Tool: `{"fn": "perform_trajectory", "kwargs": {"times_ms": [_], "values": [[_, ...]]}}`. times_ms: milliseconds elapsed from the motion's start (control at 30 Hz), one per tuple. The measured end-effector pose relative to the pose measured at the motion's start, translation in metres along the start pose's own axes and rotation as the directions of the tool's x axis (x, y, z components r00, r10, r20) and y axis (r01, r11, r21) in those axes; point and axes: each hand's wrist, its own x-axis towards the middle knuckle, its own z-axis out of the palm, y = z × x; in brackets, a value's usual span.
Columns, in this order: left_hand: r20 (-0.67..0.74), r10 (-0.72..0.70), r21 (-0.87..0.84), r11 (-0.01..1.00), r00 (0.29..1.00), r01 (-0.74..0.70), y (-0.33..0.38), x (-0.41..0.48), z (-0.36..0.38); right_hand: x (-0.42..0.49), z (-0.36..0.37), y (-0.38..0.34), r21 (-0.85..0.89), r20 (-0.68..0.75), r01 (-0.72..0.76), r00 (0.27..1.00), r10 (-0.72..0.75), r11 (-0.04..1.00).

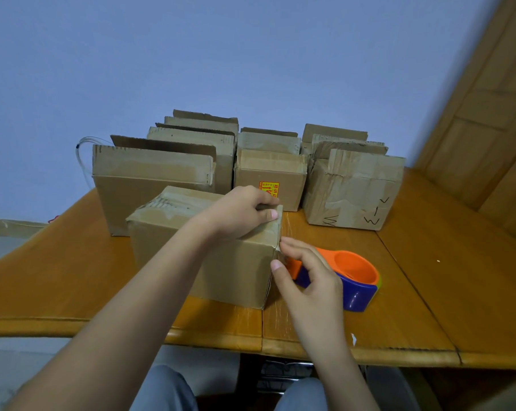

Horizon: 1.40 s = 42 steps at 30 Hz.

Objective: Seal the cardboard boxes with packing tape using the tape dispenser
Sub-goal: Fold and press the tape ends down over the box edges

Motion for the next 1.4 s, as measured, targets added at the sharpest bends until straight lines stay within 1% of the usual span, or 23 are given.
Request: {"fn": "perform_trajectory", "kwargs": {"times_ms": [67,167,300,400,500,633,733,833,900,967,1033,1167,1233,1267,1333,1400], "values": [[-0.001,0.000,0.002,1.000,1.000,0.000,0.000,-0.001,0.000,0.002,0.001,-0.001,-0.021,-0.020,0.002,1.000,-0.002,1.000],[-0.006,0.001,0.010,1.000,1.000,-0.001,0.001,0.000,0.000,0.005,0.005,0.001,-0.020,-0.080,0.044,0.996,-0.045,0.999],[-0.008,0.006,0.021,1.000,1.000,-0.006,0.001,0.000,0.000,0.008,0.008,0.004,0.050,-0.128,0.044,0.991,-0.037,0.998],[-0.005,0.005,0.018,1.000,1.000,-0.005,0.000,0.000,0.000,0.009,0.005,0.002,0.100,-0.114,0.023,0.993,-0.012,0.995],[0.001,-0.001,0.013,1.000,1.000,0.001,-0.001,0.000,0.000,0.014,0.001,0.005,0.083,-0.082,0.039,0.996,-0.033,0.996],[0.000,0.008,0.026,1.000,1.000,-0.008,-0.001,0.002,0.000,0.023,-0.004,0.010,0.005,-0.040,0.114,0.993,-0.114,0.993],[0.004,0.015,0.032,0.999,1.000,-0.016,-0.002,0.002,0.000,0.030,-0.008,0.012,-0.022,0.000,0.186,0.983,-0.186,0.982],[0.013,0.019,0.029,0.999,1.000,-0.019,-0.003,0.003,0.000,0.032,-0.007,0.014,-0.056,0.039,0.220,0.975,-0.218,0.974],[0.017,0.025,0.031,0.999,1.000,-0.025,-0.004,0.003,0.001,0.036,-0.005,0.016,-0.072,0.016,0.203,0.979,-0.203,0.976],[0.016,0.029,0.030,0.999,0.999,-0.030,-0.004,0.003,0.002,0.045,-0.008,0.017,-0.057,0.004,0.128,0.992,-0.128,0.990],[0.015,0.034,0.029,0.999,0.999,-0.035,-0.004,0.004,0.003,0.056,-0.012,0.015,-0.077,0.063,0.102,0.993,-0.097,0.992],[0.028,0.043,0.035,0.998,0.999,-0.044,-0.002,0.004,0.003,0.081,-0.017,0.010,-0.216,0.212,0.206,0.964,-0.160,0.955],[0.031,0.042,0.034,0.998,0.999,-0.043,-0.002,0.005,0.003,0.091,-0.017,0.010,-0.283,0.280,0.254,0.944,-0.174,0.925],[0.029,0.042,0.034,0.999,0.999,-0.043,-0.002,0.005,0.003,0.093,-0.017,0.011,-0.300,0.292,0.257,0.941,-0.168,0.919],[0.031,0.038,0.025,0.999,0.999,-0.039,-0.002,0.005,0.002,0.087,-0.013,0.020,-0.296,0.254,0.227,0.955,-0.153,0.928],[0.033,0.031,0.008,0.999,0.999,-0.031,-0.001,0.004,0.001,0.077,-0.012,0.032,-0.265,0.118,0.183,0.981,-0.157,0.947]]}}
